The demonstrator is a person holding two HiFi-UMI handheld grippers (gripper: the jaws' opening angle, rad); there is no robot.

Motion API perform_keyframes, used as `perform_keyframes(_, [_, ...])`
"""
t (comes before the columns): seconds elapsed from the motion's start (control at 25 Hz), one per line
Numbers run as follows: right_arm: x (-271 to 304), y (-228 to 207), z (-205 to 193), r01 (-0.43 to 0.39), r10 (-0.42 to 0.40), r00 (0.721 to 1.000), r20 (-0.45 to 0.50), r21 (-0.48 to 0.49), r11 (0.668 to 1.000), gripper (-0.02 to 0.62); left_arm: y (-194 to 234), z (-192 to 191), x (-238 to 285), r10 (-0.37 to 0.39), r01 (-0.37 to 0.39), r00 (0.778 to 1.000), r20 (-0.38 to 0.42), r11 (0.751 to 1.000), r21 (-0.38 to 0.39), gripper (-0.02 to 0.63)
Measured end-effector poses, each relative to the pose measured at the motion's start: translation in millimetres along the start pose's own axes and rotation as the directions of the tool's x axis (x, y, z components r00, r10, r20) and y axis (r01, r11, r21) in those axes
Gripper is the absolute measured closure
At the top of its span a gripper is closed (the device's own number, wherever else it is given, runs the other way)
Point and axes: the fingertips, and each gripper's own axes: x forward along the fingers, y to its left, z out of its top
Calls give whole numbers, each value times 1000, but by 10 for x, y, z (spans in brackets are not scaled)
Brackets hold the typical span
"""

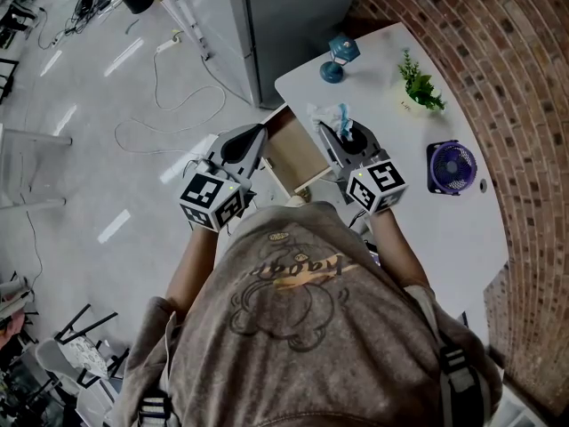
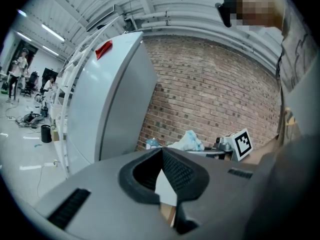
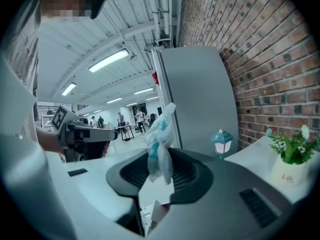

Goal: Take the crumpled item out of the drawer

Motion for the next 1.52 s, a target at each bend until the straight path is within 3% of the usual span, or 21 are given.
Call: perform_keyframes(1.52, [11,-19,-113,31,-30,999,-16,26,999,499,-69,-78,-43,-18,18,1000,-8,999,-29,598])
